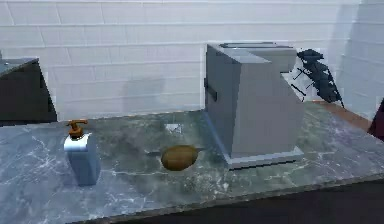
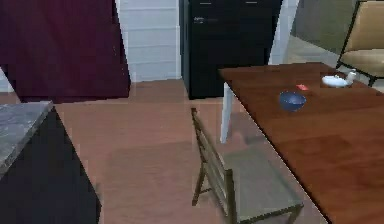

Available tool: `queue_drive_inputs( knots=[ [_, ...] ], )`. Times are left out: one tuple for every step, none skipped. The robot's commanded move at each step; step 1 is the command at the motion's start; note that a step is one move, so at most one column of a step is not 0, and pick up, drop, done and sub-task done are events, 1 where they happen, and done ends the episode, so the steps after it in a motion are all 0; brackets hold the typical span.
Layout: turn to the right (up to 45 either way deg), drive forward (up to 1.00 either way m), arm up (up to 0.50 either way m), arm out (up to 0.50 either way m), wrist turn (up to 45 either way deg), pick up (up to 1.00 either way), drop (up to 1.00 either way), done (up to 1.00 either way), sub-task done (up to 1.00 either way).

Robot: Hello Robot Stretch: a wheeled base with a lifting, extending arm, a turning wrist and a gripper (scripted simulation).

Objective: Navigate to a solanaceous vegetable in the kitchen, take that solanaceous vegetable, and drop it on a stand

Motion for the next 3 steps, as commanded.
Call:
queue_drive_inputs(
  knots=[
    [-45.0,0.00,0.00,0.00,0.0,0.00,0.00,0.00,0.00],
    [-42.0,0.00,0.00,0.00,0.0,0.00,0.00,0.00,0.00],
    [0.0,0.00,0.50,0.00,0.0,0.00,0.00,0.00,0.00]
  ],
)
